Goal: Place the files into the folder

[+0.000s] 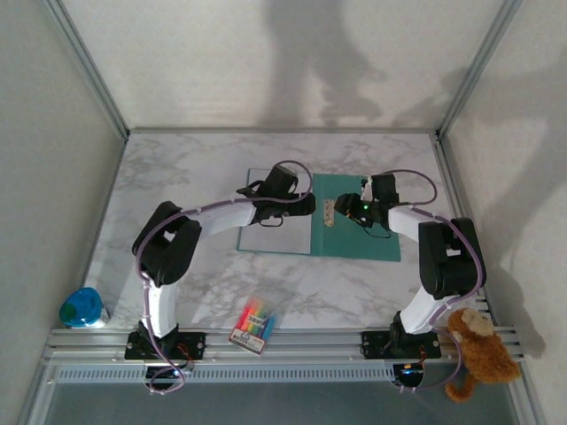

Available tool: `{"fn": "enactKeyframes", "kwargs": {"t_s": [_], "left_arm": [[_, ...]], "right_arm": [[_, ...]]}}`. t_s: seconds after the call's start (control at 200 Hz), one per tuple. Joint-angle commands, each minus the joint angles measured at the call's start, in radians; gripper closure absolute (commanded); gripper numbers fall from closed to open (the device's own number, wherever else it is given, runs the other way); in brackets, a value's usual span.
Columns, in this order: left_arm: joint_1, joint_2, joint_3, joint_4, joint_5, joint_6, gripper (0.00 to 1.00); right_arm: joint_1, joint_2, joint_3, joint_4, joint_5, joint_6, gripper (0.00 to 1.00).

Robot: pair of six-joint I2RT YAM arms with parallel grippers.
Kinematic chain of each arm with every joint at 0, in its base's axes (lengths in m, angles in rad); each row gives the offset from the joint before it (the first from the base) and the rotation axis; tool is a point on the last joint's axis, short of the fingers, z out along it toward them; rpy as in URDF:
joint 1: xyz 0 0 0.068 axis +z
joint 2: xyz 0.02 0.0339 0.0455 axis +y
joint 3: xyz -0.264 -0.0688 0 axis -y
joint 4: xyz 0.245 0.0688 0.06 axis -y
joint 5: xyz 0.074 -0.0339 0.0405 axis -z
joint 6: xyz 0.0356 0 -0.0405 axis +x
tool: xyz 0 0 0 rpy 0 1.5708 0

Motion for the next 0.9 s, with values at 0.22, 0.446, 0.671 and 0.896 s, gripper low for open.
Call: {"fn": "enactKeyframes", "kwargs": {"t_s": [0.22, 0.446, 0.671, 0.896], "left_arm": [[-0.019, 0.066, -0.020, 0.092, 0.160, -0.131, 0.15], [-0.025, 0.099, -0.026, 0.096, 0.172, -0.143, 0.16], [-0.026, 0.124, -0.006, 0.047, 0.148, -0.136, 0.16], [-0.020, 0.110, -0.003, -0.002, 0.122, -0.110, 0.16]], "right_arm": [[-0.007, 0.049, -0.001, 0.045, 0.021, 0.121, 0.49], [-0.009, 0.101, 0.010, 0.040, 0.018, 0.175, 0.51], [-0.009, 0.093, 0.004, 0.026, 0.055, 0.179, 0.52], [-0.009, 0.102, 0.009, 0.019, 0.062, 0.180, 0.52]]}}
